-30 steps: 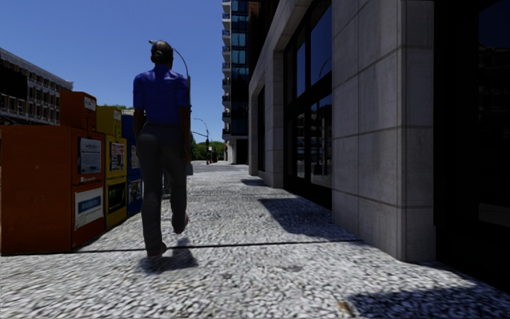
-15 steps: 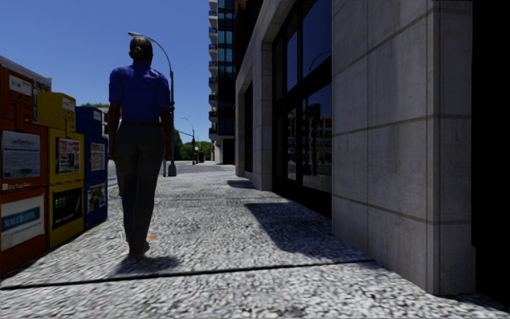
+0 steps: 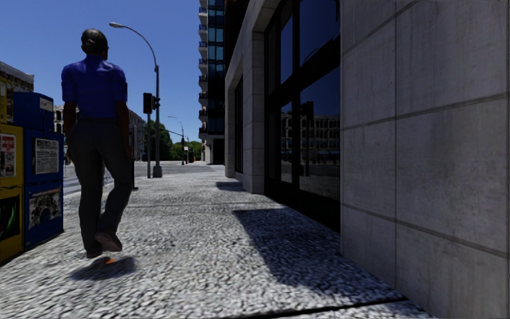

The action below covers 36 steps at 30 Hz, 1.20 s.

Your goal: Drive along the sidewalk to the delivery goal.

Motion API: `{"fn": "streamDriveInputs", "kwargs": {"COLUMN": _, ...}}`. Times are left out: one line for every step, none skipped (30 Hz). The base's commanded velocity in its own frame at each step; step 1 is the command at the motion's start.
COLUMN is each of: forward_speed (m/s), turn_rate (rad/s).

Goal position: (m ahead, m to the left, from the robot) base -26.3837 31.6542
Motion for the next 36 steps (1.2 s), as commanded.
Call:
{"fn": "streamDriveInputs", "kwargs": {"forward_speed": 1.22, "turn_rate": -0.03}}
{"fn": "streamDriveInputs", "kwargs": {"forward_speed": 1.22, "turn_rate": -0.03}}
{"fn": "streamDriveInputs", "kwargs": {"forward_speed": 1.27, "turn_rate": -0.02}}
{"fn": "streamDriveInputs", "kwargs": {"forward_speed": 1.33, "turn_rate": 0.0}}
{"fn": "streamDriveInputs", "kwargs": {"forward_speed": 1.37, "turn_rate": 0.0}}
{"fn": "streamDriveInputs", "kwargs": {"forward_speed": 1.37, "turn_rate": 0.0}}
{"fn": "streamDriveInputs", "kwargs": {"forward_speed": 1.39, "turn_rate": 0.0}}
{"fn": "streamDriveInputs", "kwargs": {"forward_speed": 1.4, "turn_rate": 0.0}}
{"fn": "streamDriveInputs", "kwargs": {"forward_speed": 1.4, "turn_rate": 0.0}}
{"fn": "streamDriveInputs", "kwargs": {"forward_speed": 1.4, "turn_rate": 0.0}}
{"fn": "streamDriveInputs", "kwargs": {"forward_speed": 1.41, "turn_rate": 0.0}}
{"fn": "streamDriveInputs", "kwargs": {"forward_speed": 1.44, "turn_rate": 0.0}}
{"fn": "streamDriveInputs", "kwargs": {"forward_speed": 1.44, "turn_rate": 0.0}}
{"fn": "streamDriveInputs", "kwargs": {"forward_speed": 1.46, "turn_rate": 0.0}}
{"fn": "streamDriveInputs", "kwargs": {"forward_speed": 1.49, "turn_rate": 0.0}}
{"fn": "streamDriveInputs", "kwargs": {"forward_speed": 1.51, "turn_rate": 0.0}}
{"fn": "streamDriveInputs", "kwargs": {"forward_speed": 1.51, "turn_rate": 0.0}}
{"fn": "streamDriveInputs", "kwargs": {"forward_speed": 1.56, "turn_rate": 0.0}}
{"fn": "streamDriveInputs", "kwargs": {"forward_speed": 1.59, "turn_rate": 0.0}}
{"fn": "streamDriveInputs", "kwargs": {"forward_speed": 1.64, "turn_rate": 0.0}}
{"fn": "streamDriveInputs", "kwargs": {"forward_speed": 1.64, "turn_rate": 0.0}}
{"fn": "streamDriveInputs", "kwargs": {"forward_speed": 1.69, "turn_rate": 0.0}}
{"fn": "streamDriveInputs", "kwargs": {"forward_speed": 1.75, "turn_rate": 0.0}}
{"fn": "streamDriveInputs", "kwargs": {"forward_speed": 1.81, "turn_rate": 0.0}}
{"fn": "streamDriveInputs", "kwargs": {"forward_speed": 1.81, "turn_rate": 0.0}}
{"fn": "streamDriveInputs", "kwargs": {"forward_speed": 1.9, "turn_rate": 0.0}}
{"fn": "streamDriveInputs", "kwargs": {"forward_speed": 1.96, "turn_rate": 0.0}}
{"fn": "streamDriveInputs", "kwargs": {"forward_speed": 2.0, "turn_rate": 0.0}}
{"fn": "streamDriveInputs", "kwargs": {"forward_speed": 2.0, "turn_rate": 0.0}}
{"fn": "streamDriveInputs", "kwargs": {"forward_speed": 2.0, "turn_rate": 0.0}}
{"fn": "streamDriveInputs", "kwargs": {"forward_speed": 2.0, "turn_rate": 0.0}}
{"fn": "streamDriveInputs", "kwargs": {"forward_speed": 2.0, "turn_rate": 0.0}}
{"fn": "streamDriveInputs", "kwargs": {"forward_speed": 2.0, "turn_rate": 0.0}}
{"fn": "streamDriveInputs", "kwargs": {"forward_speed": 2.0, "turn_rate": 0.0}}
{"fn": "streamDriveInputs", "kwargs": {"forward_speed": 2.0, "turn_rate": 0.0}}
{"fn": "streamDriveInputs", "kwargs": {"forward_speed": 2.0, "turn_rate": 0.0}}
